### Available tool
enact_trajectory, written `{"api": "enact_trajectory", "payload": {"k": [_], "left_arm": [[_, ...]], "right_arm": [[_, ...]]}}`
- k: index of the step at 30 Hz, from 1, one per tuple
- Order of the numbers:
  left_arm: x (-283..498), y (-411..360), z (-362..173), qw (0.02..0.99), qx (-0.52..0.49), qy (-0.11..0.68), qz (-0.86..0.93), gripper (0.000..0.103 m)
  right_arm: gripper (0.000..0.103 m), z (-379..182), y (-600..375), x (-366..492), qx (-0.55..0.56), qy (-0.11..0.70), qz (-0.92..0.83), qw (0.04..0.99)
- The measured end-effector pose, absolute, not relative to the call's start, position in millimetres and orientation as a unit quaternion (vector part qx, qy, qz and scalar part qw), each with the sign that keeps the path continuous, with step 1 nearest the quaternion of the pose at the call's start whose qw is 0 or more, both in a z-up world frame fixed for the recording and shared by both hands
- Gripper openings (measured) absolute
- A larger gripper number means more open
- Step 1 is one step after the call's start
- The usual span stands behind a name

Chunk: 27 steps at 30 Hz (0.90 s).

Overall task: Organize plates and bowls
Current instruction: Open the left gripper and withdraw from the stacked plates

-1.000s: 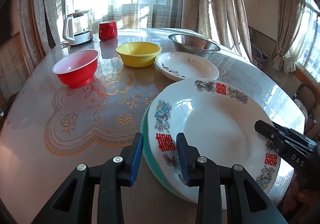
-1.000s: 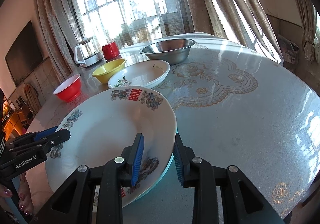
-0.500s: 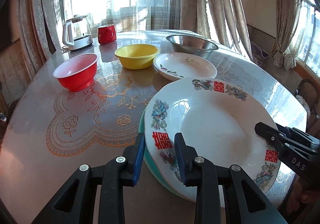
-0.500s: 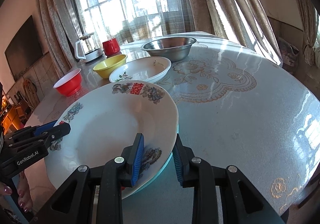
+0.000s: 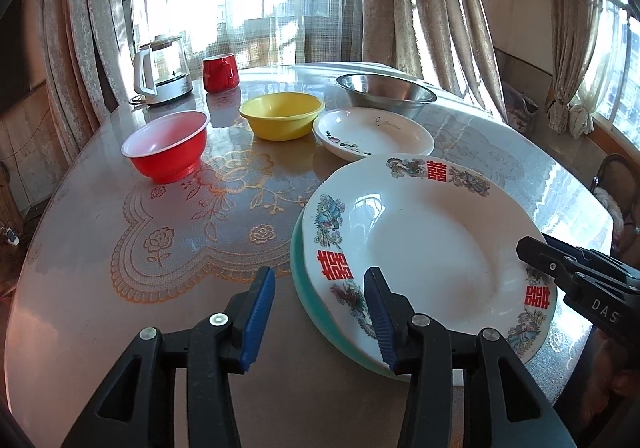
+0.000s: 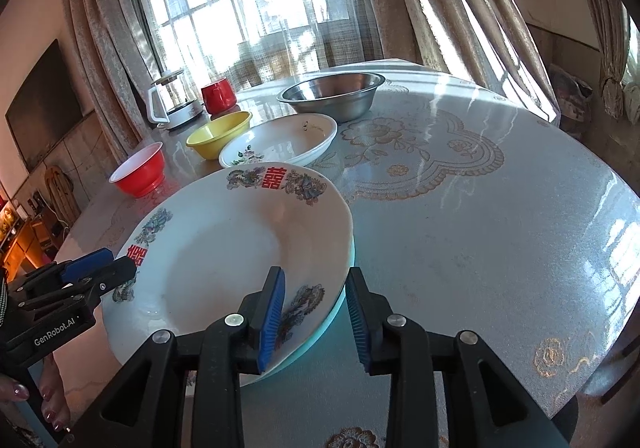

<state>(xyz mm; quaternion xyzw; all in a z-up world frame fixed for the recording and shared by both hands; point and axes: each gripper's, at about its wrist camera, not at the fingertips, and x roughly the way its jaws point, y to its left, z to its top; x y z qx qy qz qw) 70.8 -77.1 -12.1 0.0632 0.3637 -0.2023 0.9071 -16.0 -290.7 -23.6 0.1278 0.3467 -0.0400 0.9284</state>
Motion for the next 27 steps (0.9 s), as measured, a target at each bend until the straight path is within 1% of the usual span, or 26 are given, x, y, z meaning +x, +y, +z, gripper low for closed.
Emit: {"api": "enact_trajectory", "payload": {"k": [2,4,7,12,15,19,21,23,24,27], "left_arm": [[68.5,-75.0,-9.1,0.908,0.061,0.362,-0.201,0.055],[65.6,-71.9,-4.0,0.910,0.058,0.356,-0.203,0.064],[61.4,-67.2,5.3,0.916,0.054,0.344,-0.201,0.072],[65.1,-58.3,16.2,0.918,0.041,0.339,-0.202,0.078],[75.0,-55.0,20.8,0.916,0.033,0.345,-0.204,0.079],[98.7,-57.2,33.4,0.917,0.009,0.346,-0.200,0.082],[109.5,-62.6,40.3,0.921,0.005,0.335,-0.199,0.083],[120.2,-69.4,45.2,0.926,0.006,0.321,-0.199,0.086],[125.8,-73.7,46.2,0.926,0.010,0.320,-0.200,0.090],[146.3,-88.1,45.8,0.924,0.032,0.324,-0.199,0.091]], "right_arm": [[0.032,-23.3,-291.4,-16.4,0.129,0.347,-0.039,0.928],[0.032,-22.6,-293.4,-17.5,0.139,0.345,-0.035,0.927],[0.032,-20.2,-294.9,-19.7,0.147,0.339,-0.033,0.929],[0.032,-15.3,-300.0,-23.6,0.155,0.319,-0.022,0.934],[0.033,-9.7,-304.8,-24.0,0.165,0.305,-0.016,0.938],[0.035,-3.2,-308.0,-23.3,0.167,0.289,-0.010,0.942],[0.035,0.1,-311.9,-25.6,0.170,0.280,-0.011,0.945],[0.035,3.9,-316.5,-26.7,0.164,0.279,-0.020,0.946],[0.035,6.1,-319.0,-26.5,0.157,0.279,-0.026,0.947],[0.036,11.4,-326.0,-24.5,0.144,0.281,-0.045,0.948]]}}
